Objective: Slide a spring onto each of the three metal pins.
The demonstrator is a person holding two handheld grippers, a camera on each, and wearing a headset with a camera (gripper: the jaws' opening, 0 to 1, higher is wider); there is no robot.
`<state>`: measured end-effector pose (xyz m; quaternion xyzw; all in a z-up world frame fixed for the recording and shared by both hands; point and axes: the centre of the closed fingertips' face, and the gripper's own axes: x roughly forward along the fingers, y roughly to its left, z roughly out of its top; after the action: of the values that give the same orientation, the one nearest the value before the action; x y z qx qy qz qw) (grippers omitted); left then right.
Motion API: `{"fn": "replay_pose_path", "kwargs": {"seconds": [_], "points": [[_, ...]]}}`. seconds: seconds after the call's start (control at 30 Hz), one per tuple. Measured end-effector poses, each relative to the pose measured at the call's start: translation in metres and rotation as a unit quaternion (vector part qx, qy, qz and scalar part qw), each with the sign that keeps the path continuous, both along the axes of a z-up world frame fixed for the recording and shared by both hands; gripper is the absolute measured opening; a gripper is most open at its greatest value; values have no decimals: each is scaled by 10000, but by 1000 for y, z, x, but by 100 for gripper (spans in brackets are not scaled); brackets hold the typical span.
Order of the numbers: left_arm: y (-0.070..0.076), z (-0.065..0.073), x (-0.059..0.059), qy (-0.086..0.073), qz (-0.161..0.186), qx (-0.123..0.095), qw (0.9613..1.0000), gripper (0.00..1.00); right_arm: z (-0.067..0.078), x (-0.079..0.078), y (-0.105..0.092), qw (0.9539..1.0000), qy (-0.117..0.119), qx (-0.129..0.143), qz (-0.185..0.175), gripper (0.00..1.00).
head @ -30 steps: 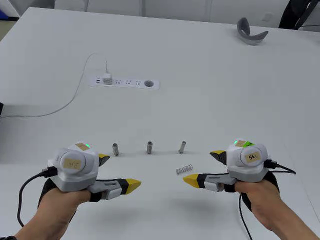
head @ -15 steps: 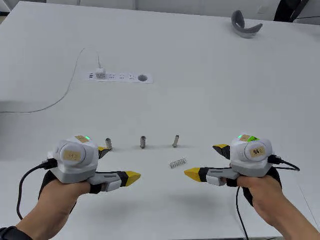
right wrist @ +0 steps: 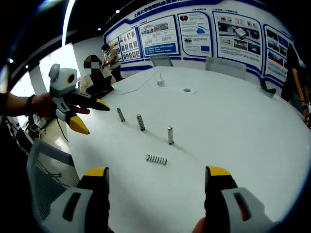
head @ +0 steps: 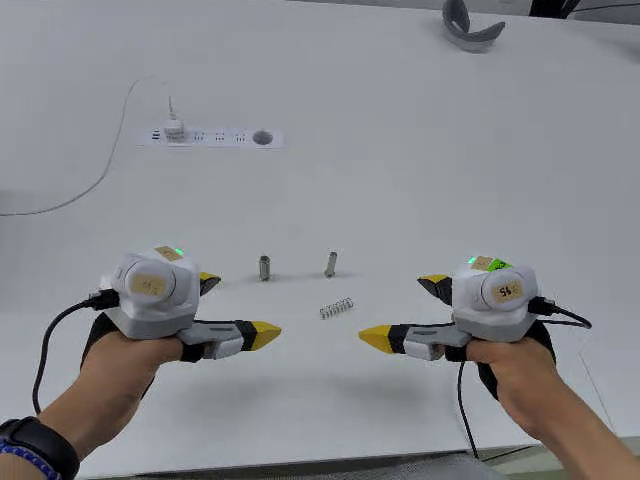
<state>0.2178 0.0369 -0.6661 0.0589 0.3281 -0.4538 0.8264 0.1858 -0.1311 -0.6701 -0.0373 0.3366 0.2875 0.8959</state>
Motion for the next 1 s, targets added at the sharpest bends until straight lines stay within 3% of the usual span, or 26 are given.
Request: {"fn": "replay_pose_path", "kwargs": {"seconds": [0.5, 0.8, 1.0], "points": [[-53, -14, -2, 66, -477, 149, 9987, 73, 2, -5, -7, 9999, -19, 111, 63, 84], [-77, -35, 0, 214, -740, 299, 9966, 69, -5, -11, -1, 9997, 66, 174, 148, 84], [-85, -50, 3, 313, -782, 365, 9958, 68, -4, -11, 1, 9996, 65, 209, 190, 84]]}}
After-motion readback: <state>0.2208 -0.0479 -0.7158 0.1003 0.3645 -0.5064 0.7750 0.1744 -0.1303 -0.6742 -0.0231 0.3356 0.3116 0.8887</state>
